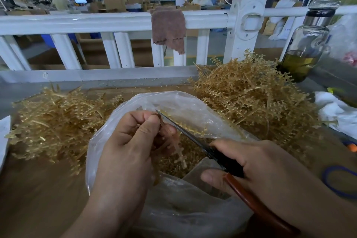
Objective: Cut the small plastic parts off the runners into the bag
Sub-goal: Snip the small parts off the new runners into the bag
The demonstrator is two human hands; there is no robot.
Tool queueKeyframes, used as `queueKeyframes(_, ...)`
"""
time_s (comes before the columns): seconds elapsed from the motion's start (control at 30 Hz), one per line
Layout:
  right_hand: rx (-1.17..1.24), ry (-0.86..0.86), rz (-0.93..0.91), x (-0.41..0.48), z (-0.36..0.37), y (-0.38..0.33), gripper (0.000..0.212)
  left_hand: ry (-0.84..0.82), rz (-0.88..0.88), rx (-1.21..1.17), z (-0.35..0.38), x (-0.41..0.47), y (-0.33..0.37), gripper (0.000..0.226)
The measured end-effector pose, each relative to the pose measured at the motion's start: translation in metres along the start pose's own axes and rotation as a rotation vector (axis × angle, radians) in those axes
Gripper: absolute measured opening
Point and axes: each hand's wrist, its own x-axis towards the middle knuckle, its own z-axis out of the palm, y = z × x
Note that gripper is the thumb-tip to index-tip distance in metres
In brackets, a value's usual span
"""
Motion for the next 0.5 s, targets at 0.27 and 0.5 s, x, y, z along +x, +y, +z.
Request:
queueKeyframes(0.27,-0.066,0.021,-0.025,-0.0012,0.0019,0.0003,0.056,0.038,0.051,0.051,-0.0026,0.004,-0.0011,0.026)
queueKeyframes(0.5,-0.054,0.013,-0.029,0.0,0.0006,0.0002,0.058,0.007,0.059,0.095,-0.0027,0.0016,-0.0004,0.03)
